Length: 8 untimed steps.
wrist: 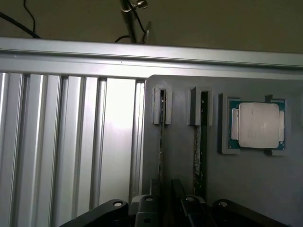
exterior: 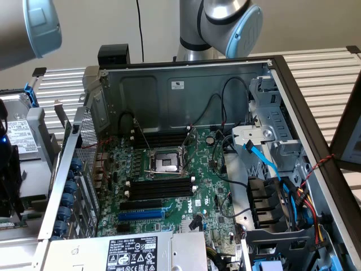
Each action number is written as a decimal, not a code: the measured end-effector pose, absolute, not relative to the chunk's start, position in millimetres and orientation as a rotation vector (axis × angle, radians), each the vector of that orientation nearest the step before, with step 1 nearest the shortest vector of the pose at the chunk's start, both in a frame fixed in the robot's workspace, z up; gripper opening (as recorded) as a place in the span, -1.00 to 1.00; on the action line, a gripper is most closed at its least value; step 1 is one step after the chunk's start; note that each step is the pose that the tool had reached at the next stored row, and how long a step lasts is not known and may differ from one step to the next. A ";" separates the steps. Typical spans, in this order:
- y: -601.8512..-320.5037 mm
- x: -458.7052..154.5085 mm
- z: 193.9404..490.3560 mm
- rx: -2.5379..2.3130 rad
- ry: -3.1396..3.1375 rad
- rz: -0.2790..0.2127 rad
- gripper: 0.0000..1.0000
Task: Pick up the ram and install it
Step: 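Pick up the ram and move it above insertion slot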
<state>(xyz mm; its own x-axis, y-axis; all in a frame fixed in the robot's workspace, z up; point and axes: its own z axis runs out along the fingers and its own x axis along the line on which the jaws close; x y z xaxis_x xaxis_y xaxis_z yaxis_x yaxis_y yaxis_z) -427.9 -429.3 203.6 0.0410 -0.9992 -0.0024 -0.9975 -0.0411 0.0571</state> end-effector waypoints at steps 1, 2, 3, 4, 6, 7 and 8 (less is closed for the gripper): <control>-429.3 -427.9 203.0 2.238 -2.148 -0.064 -0.51; -429.3 -427.9 202.3 2.238 -2.148 -0.064 -0.51; -429.3 -427.9 201.5 2.238 -2.148 -0.063 -0.51; -429.3 -428.0 201.4 2.237 -2.147 -0.063 -0.51; -429.3 -428.0 200.9 2.237 -2.147 -0.063 -0.51; -429.3 -428.0 200.3 2.238 -2.148 -0.063 -0.51; -429.3 -428.0 199.8 2.238 -2.148 -0.062 -0.51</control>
<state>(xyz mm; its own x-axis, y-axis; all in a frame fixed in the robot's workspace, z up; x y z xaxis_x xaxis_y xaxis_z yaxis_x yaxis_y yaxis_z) -428.0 -429.3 199.8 0.0410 -0.9992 -0.0020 -0.9976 -0.0411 0.0560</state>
